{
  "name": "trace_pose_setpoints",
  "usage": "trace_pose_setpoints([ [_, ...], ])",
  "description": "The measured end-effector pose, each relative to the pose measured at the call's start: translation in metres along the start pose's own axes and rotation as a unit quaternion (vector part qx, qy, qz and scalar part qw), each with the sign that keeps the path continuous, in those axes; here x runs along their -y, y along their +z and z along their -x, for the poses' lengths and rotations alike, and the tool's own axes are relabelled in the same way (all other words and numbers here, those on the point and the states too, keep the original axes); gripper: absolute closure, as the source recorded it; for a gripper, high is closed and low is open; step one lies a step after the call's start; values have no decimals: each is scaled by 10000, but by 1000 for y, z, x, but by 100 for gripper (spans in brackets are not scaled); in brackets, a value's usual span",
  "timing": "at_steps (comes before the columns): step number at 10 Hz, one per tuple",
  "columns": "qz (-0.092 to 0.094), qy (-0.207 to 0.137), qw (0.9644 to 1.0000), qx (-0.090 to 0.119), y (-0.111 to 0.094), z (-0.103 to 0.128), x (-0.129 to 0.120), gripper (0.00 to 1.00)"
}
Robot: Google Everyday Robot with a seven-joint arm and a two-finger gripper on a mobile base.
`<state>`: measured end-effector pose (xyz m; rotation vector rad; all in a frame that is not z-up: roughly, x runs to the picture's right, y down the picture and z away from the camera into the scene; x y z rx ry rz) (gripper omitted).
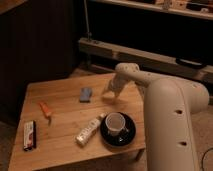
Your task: Pick up the ceramic cup
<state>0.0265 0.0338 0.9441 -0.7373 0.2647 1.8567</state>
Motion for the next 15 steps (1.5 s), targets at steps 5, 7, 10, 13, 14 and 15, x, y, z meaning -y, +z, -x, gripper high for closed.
trace_pose_setpoints([
  [5, -13, -163, 9993, 344, -33, -15, 0, 39],
  [7, 33, -192, 9984, 526, -65, -25, 3, 39],
  [10, 60, -240, 9982, 553, -71, -30, -2, 39],
  [13, 54, -236, 9982, 552, -71, -30, -1, 39],
  [14, 51, -234, 9982, 551, -71, -30, -1, 39],
  [15, 53, -235, 9982, 548, -70, -30, -1, 39],
])
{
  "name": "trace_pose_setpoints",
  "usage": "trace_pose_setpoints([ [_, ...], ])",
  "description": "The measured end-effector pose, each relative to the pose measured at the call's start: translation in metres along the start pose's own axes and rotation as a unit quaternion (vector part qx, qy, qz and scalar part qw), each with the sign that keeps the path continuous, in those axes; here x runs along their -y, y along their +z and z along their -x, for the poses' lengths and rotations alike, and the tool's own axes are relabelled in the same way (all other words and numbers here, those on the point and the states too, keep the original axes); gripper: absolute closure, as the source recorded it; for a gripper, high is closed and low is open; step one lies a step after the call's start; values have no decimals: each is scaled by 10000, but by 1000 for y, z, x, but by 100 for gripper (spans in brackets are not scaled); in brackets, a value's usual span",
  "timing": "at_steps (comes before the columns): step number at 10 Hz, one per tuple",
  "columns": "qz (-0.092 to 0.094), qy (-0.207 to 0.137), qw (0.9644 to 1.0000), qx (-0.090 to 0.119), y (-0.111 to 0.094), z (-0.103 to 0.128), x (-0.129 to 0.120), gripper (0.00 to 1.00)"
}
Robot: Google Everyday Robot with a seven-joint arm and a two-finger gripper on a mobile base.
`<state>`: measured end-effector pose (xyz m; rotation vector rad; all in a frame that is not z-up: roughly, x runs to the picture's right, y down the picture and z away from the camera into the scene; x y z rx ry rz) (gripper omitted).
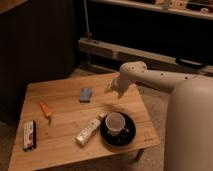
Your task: Pick up the ceramic cup
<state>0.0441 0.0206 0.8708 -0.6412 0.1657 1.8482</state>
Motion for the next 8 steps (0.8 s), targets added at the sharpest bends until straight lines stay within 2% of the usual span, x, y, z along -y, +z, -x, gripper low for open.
trace_pose_setpoints([
  [1, -10, 0, 10000, -16, 0, 0, 0, 39],
  [2, -41, -83, 9999, -124, -4, -9, 4, 39],
  [4, -64, -265, 9995, -161, -13, -27, 9, 39],
  [5, -10, -428, 9989, -182, -21, -37, 15, 39],
  [6, 34, -577, 9982, -175, -30, -48, 30, 39],
  [8, 88, -699, 9974, -146, -37, -60, 41, 39],
])
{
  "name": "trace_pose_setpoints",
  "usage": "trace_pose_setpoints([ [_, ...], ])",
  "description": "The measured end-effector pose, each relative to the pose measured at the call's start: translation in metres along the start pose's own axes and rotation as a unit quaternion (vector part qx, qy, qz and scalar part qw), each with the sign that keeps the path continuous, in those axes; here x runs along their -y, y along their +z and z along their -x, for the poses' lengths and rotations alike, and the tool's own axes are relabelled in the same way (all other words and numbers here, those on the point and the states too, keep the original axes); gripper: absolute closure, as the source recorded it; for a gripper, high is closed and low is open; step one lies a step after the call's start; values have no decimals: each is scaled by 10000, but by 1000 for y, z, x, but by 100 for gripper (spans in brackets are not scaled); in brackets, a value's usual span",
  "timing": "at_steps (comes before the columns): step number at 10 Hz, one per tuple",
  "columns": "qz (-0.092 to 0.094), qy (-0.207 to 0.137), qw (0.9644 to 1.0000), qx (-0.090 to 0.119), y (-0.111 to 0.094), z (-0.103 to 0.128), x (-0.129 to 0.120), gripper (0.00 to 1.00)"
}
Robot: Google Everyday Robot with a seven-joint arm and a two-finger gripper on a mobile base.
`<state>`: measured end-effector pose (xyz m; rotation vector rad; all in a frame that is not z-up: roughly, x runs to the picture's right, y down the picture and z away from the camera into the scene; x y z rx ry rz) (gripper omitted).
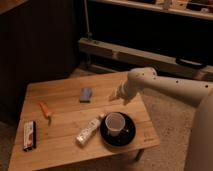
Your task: Pick up the ceramic cup
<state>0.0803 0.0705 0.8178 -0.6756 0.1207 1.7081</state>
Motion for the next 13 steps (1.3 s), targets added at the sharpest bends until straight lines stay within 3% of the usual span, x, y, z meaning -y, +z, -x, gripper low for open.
trace_pose_setpoints([
  [8, 39, 2, 10000, -52, 2, -4, -2, 39],
  [13, 161, 179, 9995, -202, 0, -43, 9, 39],
])
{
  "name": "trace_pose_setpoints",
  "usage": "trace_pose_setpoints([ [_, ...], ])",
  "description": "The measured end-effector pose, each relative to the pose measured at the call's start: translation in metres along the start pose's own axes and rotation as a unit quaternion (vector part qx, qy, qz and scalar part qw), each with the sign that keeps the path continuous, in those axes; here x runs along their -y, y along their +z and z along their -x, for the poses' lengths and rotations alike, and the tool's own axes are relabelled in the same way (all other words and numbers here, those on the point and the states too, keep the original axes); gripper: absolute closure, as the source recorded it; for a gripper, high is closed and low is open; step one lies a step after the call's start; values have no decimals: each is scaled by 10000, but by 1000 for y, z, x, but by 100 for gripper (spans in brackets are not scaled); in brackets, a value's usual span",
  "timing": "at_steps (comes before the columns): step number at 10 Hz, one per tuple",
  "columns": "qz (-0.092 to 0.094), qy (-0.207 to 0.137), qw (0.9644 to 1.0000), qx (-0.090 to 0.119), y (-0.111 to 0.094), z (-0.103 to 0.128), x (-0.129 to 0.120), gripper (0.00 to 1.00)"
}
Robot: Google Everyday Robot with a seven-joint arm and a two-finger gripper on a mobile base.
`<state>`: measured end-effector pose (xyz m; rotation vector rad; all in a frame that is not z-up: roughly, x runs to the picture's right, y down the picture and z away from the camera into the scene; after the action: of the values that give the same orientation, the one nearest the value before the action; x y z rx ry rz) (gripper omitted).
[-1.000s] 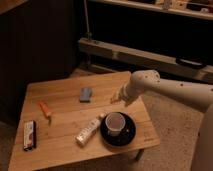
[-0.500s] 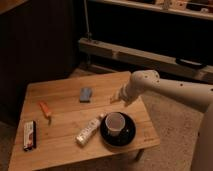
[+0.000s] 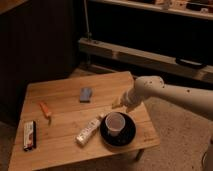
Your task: Pick up the ceramic cup
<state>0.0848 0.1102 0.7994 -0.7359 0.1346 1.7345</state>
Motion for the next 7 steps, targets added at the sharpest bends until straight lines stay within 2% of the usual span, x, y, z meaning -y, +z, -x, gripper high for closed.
trace_pose_setpoints([
  [3, 43, 18, 9999, -149, 6, -8, 2, 39],
  [7, -13, 55, 9995, -325, 18, -17, 4, 39],
])
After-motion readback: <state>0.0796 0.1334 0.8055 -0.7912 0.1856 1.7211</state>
